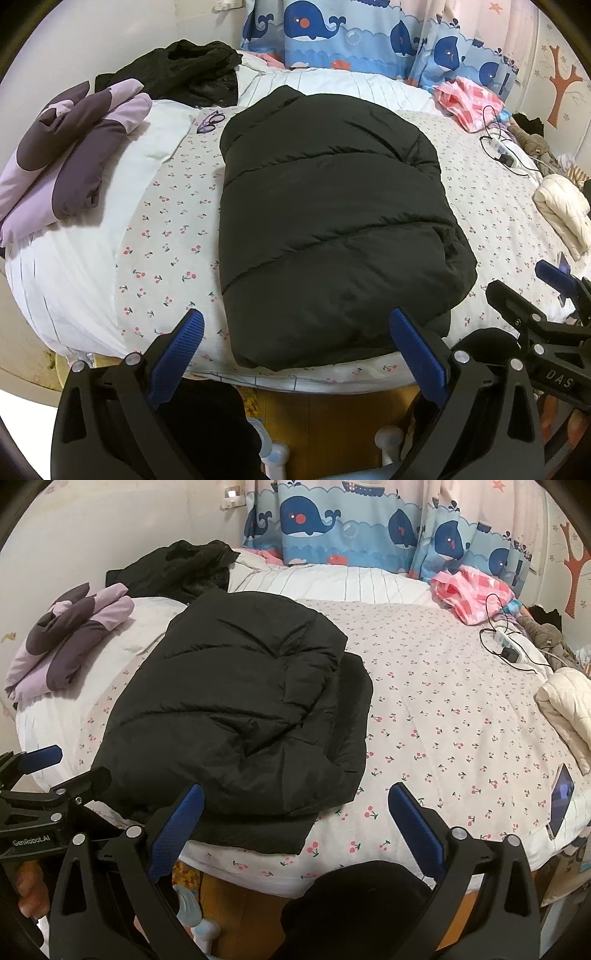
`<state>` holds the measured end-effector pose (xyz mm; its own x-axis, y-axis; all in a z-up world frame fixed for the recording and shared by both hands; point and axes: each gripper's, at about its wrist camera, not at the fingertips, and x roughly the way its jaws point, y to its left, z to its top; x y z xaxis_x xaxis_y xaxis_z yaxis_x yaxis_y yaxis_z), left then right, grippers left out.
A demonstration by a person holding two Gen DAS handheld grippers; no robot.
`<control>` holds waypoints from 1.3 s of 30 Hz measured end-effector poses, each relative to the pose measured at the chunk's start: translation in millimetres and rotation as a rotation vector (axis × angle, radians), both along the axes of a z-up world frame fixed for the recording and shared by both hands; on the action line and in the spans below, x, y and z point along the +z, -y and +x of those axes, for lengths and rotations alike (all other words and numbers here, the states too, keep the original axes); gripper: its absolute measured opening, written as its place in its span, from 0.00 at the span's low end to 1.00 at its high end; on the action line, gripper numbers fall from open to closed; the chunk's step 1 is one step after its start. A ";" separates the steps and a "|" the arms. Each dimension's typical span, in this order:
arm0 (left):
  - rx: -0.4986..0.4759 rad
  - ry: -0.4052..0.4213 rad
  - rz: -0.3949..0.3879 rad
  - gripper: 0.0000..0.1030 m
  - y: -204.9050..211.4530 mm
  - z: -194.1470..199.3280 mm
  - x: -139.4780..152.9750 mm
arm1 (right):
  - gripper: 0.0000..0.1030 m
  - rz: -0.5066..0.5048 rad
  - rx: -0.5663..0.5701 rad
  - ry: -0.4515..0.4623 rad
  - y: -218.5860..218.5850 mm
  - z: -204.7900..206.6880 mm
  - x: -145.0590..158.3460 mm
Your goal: Fold large clothes
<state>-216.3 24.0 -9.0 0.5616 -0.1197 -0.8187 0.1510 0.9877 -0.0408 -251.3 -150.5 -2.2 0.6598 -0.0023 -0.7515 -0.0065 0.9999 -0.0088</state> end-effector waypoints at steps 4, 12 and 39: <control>0.006 -0.009 -0.005 0.94 -0.8 -0.4 -1.4 | 0.94 -0.004 0.000 0.004 0.1 -0.5 0.3; 0.011 -0.010 0.012 0.94 0.3 -1.2 -2.6 | 0.94 -0.010 0.003 0.013 -2.0 -1.7 2.1; 0.039 -0.008 0.045 0.94 -0.5 -1.3 -5.6 | 0.94 0.005 0.038 0.002 -13.9 2.1 -4.6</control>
<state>-217.6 24.5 -14.5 0.5584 -0.0605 -0.8274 0.1124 0.9937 0.0032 -249.2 -136.7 -6.8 0.6606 0.0263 -0.7503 -0.0445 0.9990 -0.0042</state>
